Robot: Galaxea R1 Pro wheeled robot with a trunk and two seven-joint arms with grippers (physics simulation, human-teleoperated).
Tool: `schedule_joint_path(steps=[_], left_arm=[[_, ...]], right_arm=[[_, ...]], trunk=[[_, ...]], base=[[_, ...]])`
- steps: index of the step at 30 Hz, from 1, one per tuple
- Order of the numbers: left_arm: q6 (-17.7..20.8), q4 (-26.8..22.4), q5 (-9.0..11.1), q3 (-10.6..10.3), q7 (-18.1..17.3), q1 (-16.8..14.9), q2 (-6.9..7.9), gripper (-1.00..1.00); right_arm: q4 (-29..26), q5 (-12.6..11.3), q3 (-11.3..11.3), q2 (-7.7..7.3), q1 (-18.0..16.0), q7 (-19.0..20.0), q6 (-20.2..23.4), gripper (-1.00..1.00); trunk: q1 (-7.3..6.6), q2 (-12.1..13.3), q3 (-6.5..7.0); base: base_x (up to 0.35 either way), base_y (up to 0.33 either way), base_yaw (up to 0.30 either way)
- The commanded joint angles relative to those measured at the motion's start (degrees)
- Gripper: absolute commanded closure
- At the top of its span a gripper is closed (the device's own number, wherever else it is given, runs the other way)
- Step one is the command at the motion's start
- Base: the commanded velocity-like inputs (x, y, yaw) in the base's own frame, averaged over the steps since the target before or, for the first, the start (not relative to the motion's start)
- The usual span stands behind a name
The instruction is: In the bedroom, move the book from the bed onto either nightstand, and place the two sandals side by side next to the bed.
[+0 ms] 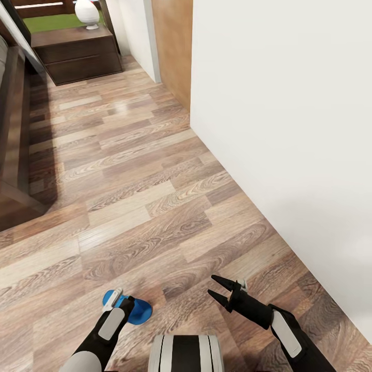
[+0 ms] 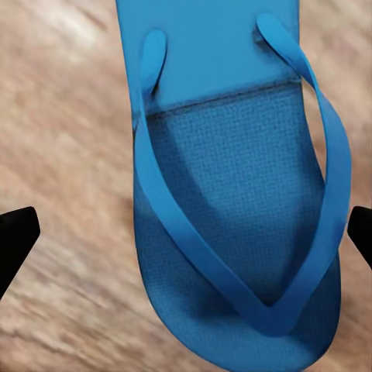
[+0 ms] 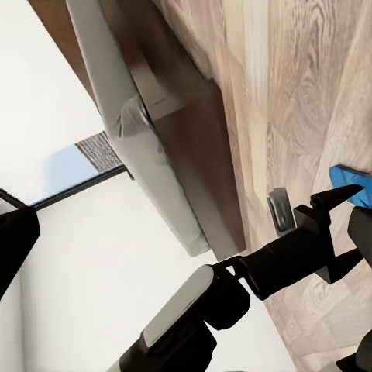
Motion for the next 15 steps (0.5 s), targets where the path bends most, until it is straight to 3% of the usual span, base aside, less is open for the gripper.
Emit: schedule_joint_path(steps=[1, 15], left_arm=[[0.29, -0.16, 0.26, 0.27, 0.17, 0.00, -0.06, -1.00], [0.29, -0.16, 0.24, 0.16, 0.16, 0.00, -0.21, -1.00]], right_arm=[[0.01, -0.10, -0.03, -0.01, -0.02, 0.07, 0.28, -1.00], [-0.01, -0.10, -0.02, -0.01, -0.02, 0.07, 0.29, -1.00]], trunk=[[-0.01, -0.01, -0.03], [-0.01, -0.01, -0.03]], base=[[0.000, 0.000, 0.000], [0.079, 0.000, 0.000]])
